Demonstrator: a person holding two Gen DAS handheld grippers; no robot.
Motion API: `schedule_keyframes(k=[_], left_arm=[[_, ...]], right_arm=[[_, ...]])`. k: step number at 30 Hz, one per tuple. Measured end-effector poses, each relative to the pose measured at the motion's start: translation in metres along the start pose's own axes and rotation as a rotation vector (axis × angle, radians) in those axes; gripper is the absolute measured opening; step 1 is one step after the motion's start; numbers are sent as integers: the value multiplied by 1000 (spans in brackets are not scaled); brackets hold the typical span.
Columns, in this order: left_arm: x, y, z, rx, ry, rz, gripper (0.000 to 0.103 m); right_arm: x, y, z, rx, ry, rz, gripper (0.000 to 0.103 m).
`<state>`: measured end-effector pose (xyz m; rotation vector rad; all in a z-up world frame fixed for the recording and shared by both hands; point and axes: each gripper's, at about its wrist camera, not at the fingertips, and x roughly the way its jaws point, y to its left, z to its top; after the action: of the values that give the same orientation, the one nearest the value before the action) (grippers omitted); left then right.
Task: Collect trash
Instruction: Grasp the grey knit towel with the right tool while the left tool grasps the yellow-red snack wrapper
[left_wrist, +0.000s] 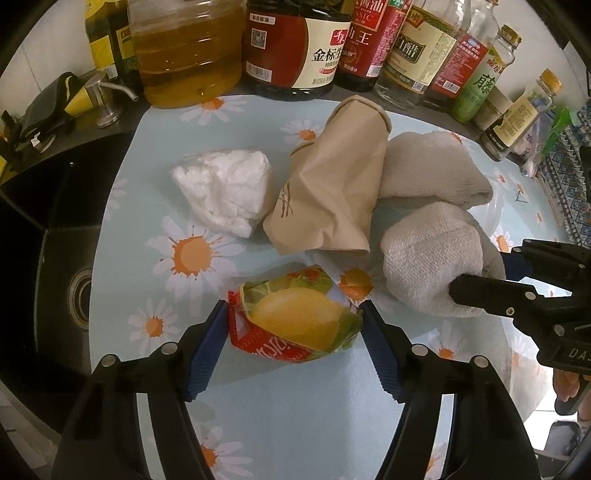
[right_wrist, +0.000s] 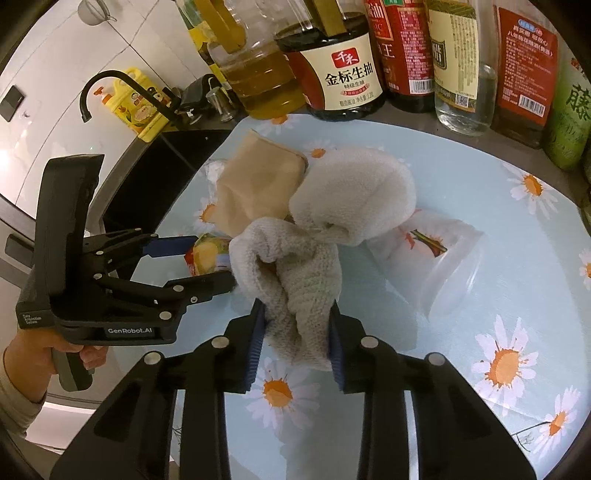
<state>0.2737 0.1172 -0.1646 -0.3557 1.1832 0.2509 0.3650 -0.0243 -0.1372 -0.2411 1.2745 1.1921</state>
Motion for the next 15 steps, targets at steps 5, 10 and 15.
schedule_keyframes(k=[5, 10, 15], left_arm=[[-8, 2, -7, 2, -8, -5, 69], [-17, 2, -15, 4, -16, -10, 68], [-26, 1, -26, 9, -26, -20, 68]], right_arm=[[-7, 4, -5, 3, -16, -2, 31], [-13, 9, -9, -1, -27, -11, 31], [-22, 17, -16, 1, -44, -22, 31]])
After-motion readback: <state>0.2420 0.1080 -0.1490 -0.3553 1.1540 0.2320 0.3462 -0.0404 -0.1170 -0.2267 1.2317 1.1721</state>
